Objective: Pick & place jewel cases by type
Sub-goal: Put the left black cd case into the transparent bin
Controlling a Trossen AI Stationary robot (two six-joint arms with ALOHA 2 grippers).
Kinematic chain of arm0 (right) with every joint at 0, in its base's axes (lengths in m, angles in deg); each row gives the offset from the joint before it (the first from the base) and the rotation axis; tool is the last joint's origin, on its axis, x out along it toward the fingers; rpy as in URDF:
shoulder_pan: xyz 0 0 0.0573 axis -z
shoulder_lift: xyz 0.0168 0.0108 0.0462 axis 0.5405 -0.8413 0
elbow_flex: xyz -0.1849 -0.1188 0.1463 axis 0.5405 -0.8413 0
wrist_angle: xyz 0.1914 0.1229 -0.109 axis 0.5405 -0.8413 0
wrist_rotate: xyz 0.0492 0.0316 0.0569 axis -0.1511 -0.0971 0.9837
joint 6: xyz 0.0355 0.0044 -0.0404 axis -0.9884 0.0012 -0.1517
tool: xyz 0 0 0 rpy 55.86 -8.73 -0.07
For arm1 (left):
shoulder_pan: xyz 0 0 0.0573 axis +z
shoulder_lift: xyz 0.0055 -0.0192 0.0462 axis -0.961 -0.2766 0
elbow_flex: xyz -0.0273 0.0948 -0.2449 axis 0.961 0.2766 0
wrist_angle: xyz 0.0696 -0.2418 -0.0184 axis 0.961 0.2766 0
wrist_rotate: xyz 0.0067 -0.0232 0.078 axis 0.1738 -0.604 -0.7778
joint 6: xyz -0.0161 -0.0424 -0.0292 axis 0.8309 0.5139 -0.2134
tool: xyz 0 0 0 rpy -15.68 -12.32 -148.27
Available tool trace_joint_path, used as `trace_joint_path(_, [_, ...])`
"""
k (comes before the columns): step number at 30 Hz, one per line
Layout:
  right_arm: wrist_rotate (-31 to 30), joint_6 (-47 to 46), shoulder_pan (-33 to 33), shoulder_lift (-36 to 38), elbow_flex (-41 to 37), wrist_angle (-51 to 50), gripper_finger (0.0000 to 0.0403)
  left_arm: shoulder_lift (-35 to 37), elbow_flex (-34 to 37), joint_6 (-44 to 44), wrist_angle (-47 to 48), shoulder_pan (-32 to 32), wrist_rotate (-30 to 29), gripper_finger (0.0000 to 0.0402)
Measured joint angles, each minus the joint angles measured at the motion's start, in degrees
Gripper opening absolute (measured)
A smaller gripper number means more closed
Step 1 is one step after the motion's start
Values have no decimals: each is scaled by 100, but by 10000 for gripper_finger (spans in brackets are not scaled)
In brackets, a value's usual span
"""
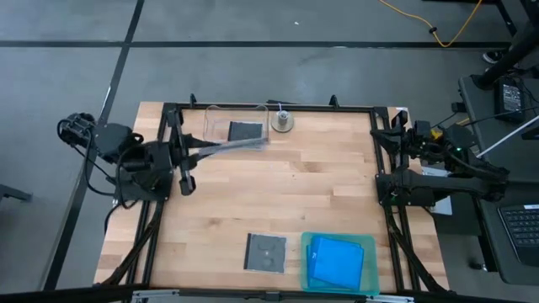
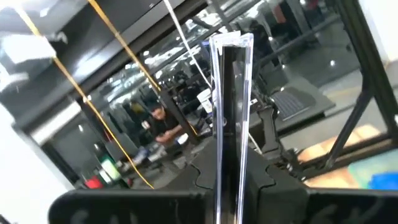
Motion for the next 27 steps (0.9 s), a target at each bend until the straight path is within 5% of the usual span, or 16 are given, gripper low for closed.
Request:
trace_joint_path(15, [358, 160, -1, 0, 0, 1, 12, 158, 0, 2621, -171, 404, 5, 15])
trace_joint_path(27, [406, 326, -1, 0, 0, 3, 12, 450, 0, 5865, -68, 686, 56, 15])
